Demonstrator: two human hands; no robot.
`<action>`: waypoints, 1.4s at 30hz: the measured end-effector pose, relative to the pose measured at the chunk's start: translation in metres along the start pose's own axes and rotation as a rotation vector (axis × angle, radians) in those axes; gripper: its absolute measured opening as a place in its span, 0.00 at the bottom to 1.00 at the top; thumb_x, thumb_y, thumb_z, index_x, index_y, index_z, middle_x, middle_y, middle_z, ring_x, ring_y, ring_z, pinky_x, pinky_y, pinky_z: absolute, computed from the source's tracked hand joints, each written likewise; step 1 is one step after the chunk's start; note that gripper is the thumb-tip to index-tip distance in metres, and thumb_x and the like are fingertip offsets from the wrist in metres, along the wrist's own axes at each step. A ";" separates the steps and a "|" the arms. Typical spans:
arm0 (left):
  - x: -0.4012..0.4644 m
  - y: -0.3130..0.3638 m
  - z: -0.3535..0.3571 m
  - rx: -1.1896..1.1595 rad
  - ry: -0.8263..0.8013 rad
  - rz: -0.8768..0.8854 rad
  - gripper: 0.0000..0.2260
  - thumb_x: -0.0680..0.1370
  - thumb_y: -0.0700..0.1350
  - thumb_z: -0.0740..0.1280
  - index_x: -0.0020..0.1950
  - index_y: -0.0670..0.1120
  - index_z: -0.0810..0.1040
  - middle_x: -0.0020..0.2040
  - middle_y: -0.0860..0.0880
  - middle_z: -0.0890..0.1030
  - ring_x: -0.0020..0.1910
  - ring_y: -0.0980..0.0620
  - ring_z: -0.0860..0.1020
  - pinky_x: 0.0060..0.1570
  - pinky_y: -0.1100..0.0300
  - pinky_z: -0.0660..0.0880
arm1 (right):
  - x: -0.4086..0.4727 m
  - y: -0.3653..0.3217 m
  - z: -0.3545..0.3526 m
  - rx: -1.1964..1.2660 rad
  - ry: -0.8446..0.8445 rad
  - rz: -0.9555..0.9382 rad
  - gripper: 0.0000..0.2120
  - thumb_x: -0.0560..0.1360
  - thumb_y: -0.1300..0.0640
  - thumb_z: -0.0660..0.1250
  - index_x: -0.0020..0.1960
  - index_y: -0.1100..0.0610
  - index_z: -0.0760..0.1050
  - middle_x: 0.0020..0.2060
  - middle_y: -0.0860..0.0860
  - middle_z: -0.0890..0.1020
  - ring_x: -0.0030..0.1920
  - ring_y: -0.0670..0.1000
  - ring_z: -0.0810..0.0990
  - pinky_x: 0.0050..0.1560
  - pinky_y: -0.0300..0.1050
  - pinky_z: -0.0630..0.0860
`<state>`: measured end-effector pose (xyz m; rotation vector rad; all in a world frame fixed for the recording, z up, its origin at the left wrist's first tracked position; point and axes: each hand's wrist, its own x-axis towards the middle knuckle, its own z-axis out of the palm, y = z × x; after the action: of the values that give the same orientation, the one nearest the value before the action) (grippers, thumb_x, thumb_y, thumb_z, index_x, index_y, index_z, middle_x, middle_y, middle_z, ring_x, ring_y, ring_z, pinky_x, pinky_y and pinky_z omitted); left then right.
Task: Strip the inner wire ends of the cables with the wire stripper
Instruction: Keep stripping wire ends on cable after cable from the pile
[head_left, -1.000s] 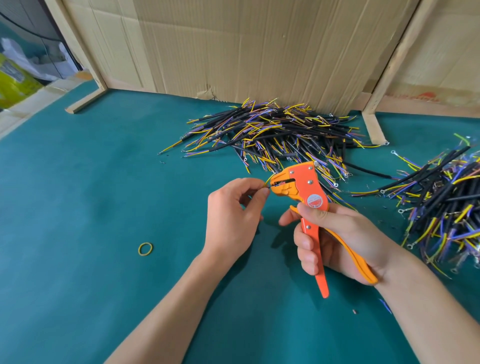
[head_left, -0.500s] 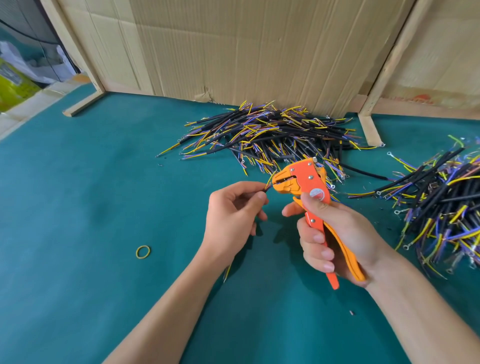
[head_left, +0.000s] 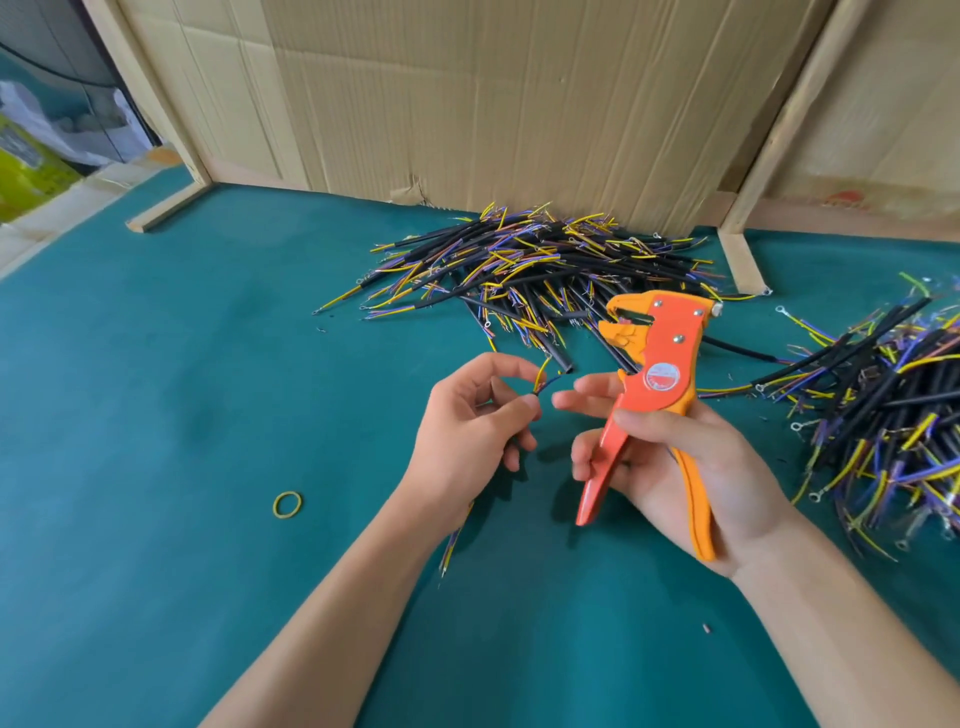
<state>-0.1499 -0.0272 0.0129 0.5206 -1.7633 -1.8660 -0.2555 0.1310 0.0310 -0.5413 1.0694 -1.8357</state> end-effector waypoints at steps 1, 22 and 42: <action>-0.001 0.000 0.001 0.016 -0.013 0.009 0.09 0.77 0.31 0.68 0.50 0.44 0.81 0.35 0.44 0.75 0.28 0.51 0.76 0.24 0.62 0.71 | 0.001 0.002 0.001 -0.014 0.011 -0.007 0.21 0.70 0.63 0.69 0.62 0.67 0.76 0.59 0.66 0.81 0.39 0.60 0.80 0.43 0.53 0.80; -0.009 0.003 0.009 0.081 -0.228 0.059 0.09 0.77 0.34 0.69 0.50 0.46 0.75 0.35 0.44 0.79 0.28 0.48 0.79 0.22 0.62 0.69 | 0.005 0.000 0.001 -0.173 0.261 -0.003 0.14 0.74 0.75 0.67 0.58 0.65 0.77 0.41 0.61 0.84 0.38 0.58 0.83 0.40 0.50 0.82; -0.022 0.008 0.021 -0.128 -0.145 0.067 0.13 0.73 0.38 0.71 0.57 0.47 0.81 0.39 0.40 0.77 0.32 0.49 0.78 0.25 0.62 0.70 | -0.002 -0.011 0.014 -0.704 0.456 -0.279 0.11 0.70 0.62 0.79 0.49 0.54 0.81 0.37 0.50 0.86 0.38 0.54 0.87 0.40 0.42 0.81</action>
<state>-0.1448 0.0027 0.0213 0.2805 -1.7141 -1.9965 -0.2500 0.1288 0.0482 -0.7170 2.0691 -1.8335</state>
